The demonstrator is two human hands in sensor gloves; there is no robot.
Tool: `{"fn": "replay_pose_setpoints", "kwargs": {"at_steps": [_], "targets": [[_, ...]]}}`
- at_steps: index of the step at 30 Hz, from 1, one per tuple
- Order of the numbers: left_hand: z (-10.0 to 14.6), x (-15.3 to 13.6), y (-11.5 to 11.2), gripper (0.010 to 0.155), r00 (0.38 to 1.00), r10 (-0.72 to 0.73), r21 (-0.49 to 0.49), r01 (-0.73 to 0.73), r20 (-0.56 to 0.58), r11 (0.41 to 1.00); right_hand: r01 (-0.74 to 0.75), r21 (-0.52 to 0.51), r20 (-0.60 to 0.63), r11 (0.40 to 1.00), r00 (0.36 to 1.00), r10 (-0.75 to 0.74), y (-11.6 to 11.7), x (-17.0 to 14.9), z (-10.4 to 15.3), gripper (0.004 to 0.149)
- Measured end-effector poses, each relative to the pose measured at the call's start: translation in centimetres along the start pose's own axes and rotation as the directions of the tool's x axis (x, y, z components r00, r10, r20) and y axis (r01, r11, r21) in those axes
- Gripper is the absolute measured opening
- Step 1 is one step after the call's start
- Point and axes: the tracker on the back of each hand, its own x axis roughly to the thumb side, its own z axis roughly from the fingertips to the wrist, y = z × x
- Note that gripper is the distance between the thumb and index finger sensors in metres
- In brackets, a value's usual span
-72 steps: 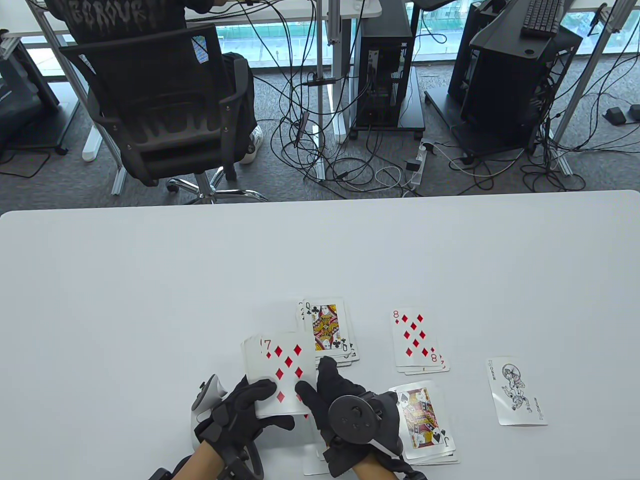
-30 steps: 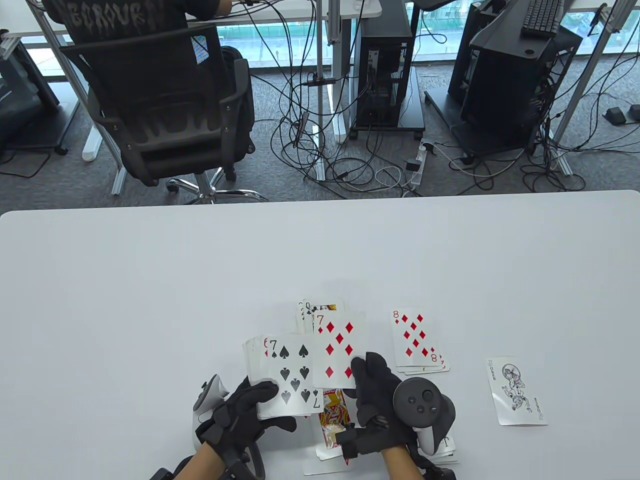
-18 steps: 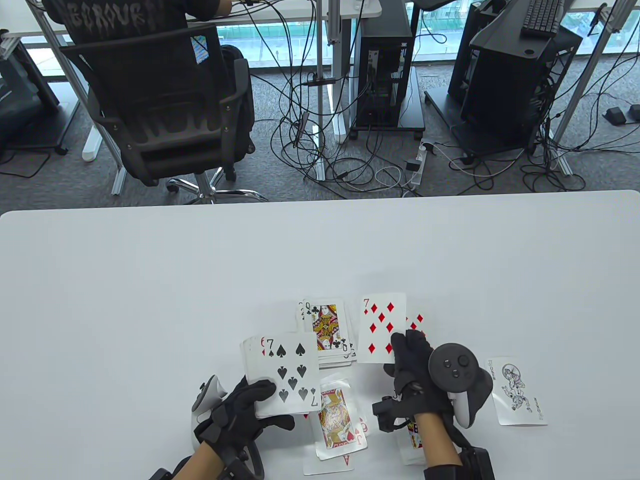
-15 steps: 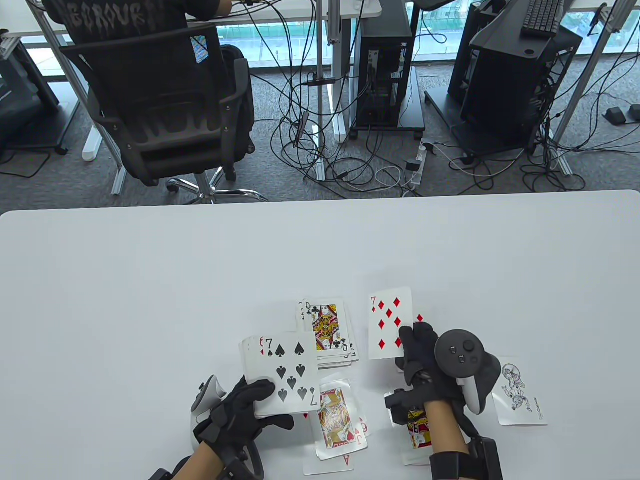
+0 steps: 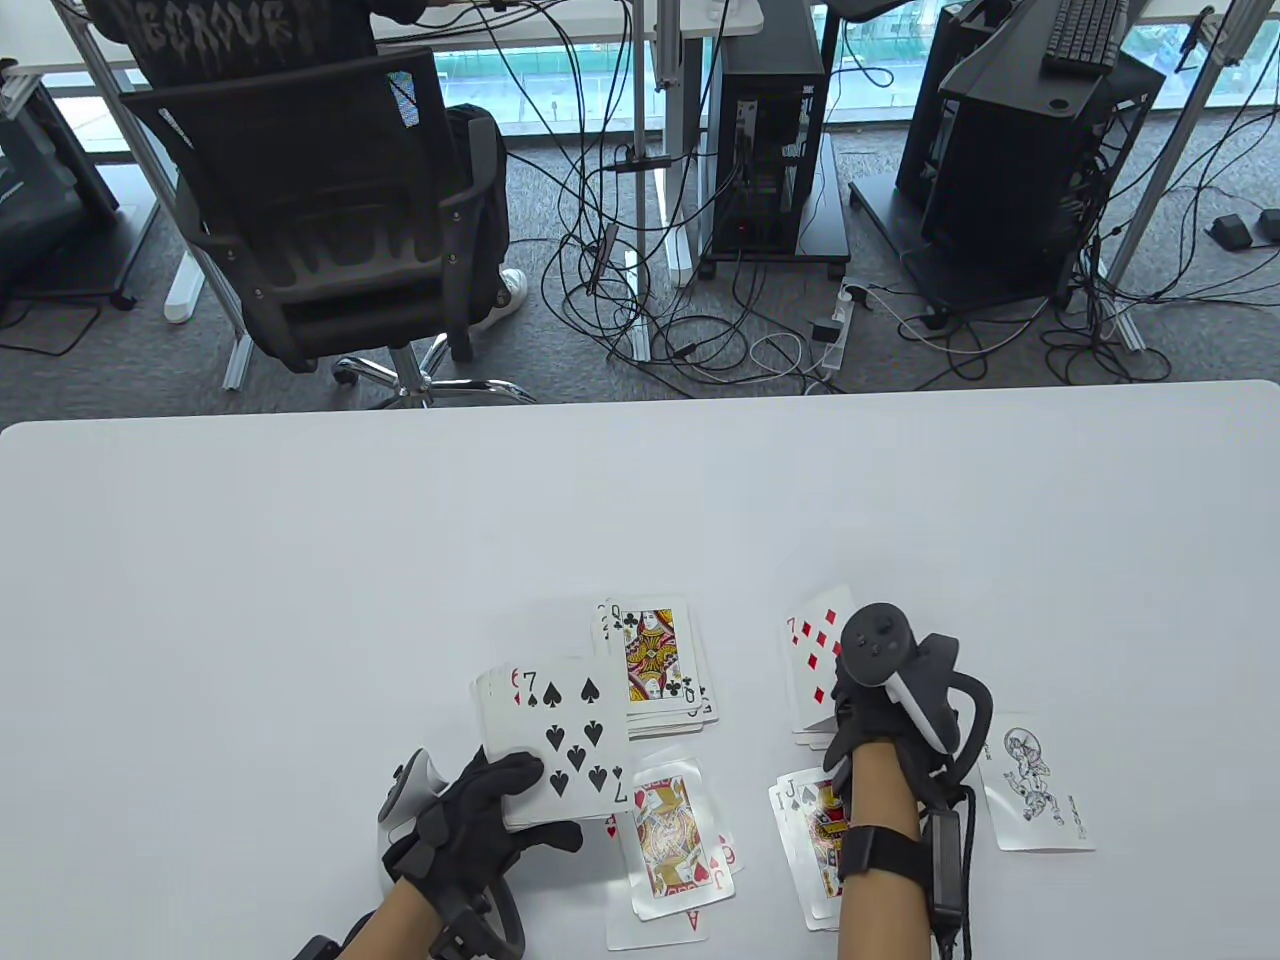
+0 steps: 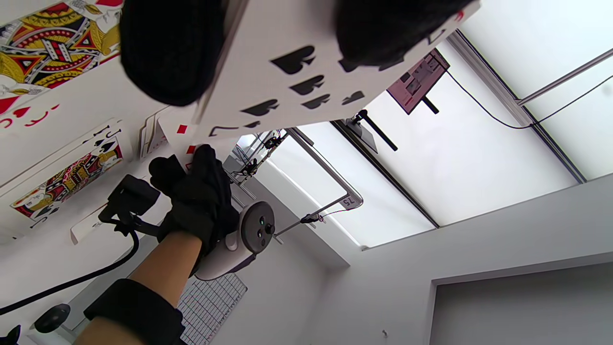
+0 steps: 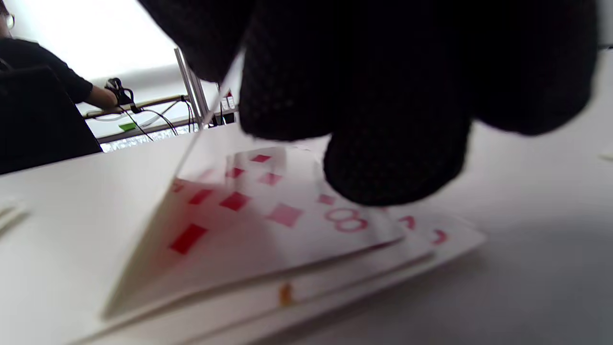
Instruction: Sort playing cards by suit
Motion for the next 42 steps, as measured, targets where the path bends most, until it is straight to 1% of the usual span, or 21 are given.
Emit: {"fn": "replay_pose_setpoints", "kwargs": {"at_steps": [2, 5, 8, 12, 13, 15, 17, 20, 21, 23, 25, 26, 27, 28, 30, 33, 35, 40, 41, 42], "targets": [[0.0, 0.0, 0.0, 0.052, 1.0, 0.0, 0.003, 0.0, -0.002, 1.0, -0.13, 0.006, -0.01, 0.992, 0.991, 0.13, 0.8, 0.1, -0.1, 0.049], [0.0, 0.0, 0.0, 0.052, 1.0, -0.002, 0.005, 0.002, -0.004, 1.0, -0.181, 0.025, -0.049, 0.983, 0.982, 0.183, 1.7, 0.0, -0.3, 0.052], [-0.1, 0.0, -0.1, 0.052, 1.0, 0.003, 0.007, -0.003, -0.004, 1.0, -0.249, 0.0, -0.065, 0.969, 0.966, 0.248, 1.7, 0.1, -0.3, 0.053], [-0.1, -0.1, -0.1, 0.052, 1.0, 0.004, 0.005, -0.004, -0.012, 1.0, -0.354, 0.019, -0.073, 0.935, 0.932, 0.354, 1.7, 0.1, -0.2, 0.058], [-0.1, -0.1, -0.1, 0.052, 1.0, 0.005, 0.005, -0.005, -0.013, 1.0, -0.371, 0.018, -0.077, 0.929, 0.925, 0.371, 1.6, 0.1, 0.0, 0.06], [-0.1, -0.1, -0.1, 0.052, 1.0, 0.003, 0.006, -0.003, -0.015, 1.0, -0.36, -0.012, -0.069, 0.933, 0.931, 0.358, 1.3, 0.1, 0.2, 0.06], [-0.2, -0.1, -0.1, 0.052, 1.0, 0.002, 0.003, -0.002, -0.016, 1.0, -0.313, -0.043, -0.054, 0.949, 0.949, 0.311, 0.6, 0.3, 0.6, 0.06], [-0.2, -0.2, -0.1, 0.052, 1.0, 0.002, 0.002, -0.002, -0.02, 1.0, -0.182, -0.086, 0.001, 0.98, 0.983, 0.183, -0.8, 1.1, 1.4, 0.059], [-0.2, -0.2, -0.1, 0.052, 1.0, 0.006, 0.003, -0.006, -0.021, 1.0, -0.109, -0.106, 0.035, 0.988, 0.993, 0.113, -1.4, 1.6, 1.9, 0.059], [-0.2, -0.2, -0.1, 0.052, 1.0, 0.008, 0.004, -0.008, -0.019, 1.0, 0.04, -0.139, 0.116, 0.989, 0.993, -0.024, -2.4, 2.5, 3.0, 0.058], [-0.2, -0.1, -0.1, 0.052, 1.0, 0.001, 0.005, -0.001, -0.011, 1.0, 0.187, -0.145, 0.21, 0.972, 0.966, -0.154, -3.1, 3.5, 4.3, 0.056], [-0.2, 0.0, -0.2, 0.052, 1.0, -0.003, 0.005, 0.003, -0.007, 1.0, 0.27, -0.145, 0.276, 0.952, 0.935, -0.223, -3.3, 4.1, 5.3, 0.054], [-0.2, 0.1, -0.2, 0.052, 1.0, -0.005, 0.004, 0.005, -0.005, 1.0, 0.316, -0.147, 0.313, 0.937, 0.914, -0.259, -3.3, 4.5, 6.1, 0.052], [-0.1, 0.1, -0.2, 0.052, 1.0, -0.006, 0.003, 0.006, -0.003, 1.0, 0.384, -0.142, 0.371, 0.912, 0.875, -0.311, -3.1, 5.1, 7.2, 0.052], [-0.2, 0.1, -0.3, 0.052, 1.0, -0.008, -0.002, 0.008, 0.0, 1.0, 0.461, -0.125, 0.439, 0.879, 0.82, -0.368, -2.6, 6.0, 9.1, 0.051], [-0.2, 0.1, -0.4, 0.052, 1.0, -0.011, -0.006, 0.011, 0.001, 1.0, 0.517, -0.102, 0.511, 0.85, 0.76, -0.401, -1.9, 7.2, 11.3, 0.051], [-0.2, 0.1, -0.3, 0.052, 1.0, -0.014, -0.008, 0.014, -0.001, 1.0, 0.543, -0.077, 0.547, 0.836, 0.724, -0.42, -1.6, 7.9, 12.2, 0.054], [-0.3, 0.0, -0.2, 0.052, 1.0, -0.023, -0.017, 0.023, 0.001, 1.0, 0.552, 0.017, 0.581, 0.834, 0.673, -0.457, -0.6, 9.7, 13.4, 0.07], [-0.3, 0.0, -0.2, 0.052, 1.0, -0.027, -0.02, 0.027, 0.001, 0.999, 0.546, 0.051, 0.583, 0.836, 0.664, -0.469, -0.2, 10.0, 13.6, 0.076], [-0.3, 0.0, -0.2, 0.052, 1.0, -0.029, -0.022, 0.029, 0.001, 0.999, 0.545, 0.064, 0.586, 0.836, 0.658, -0.474, 0.1, 10.2, 13.8, 0.081]]}}
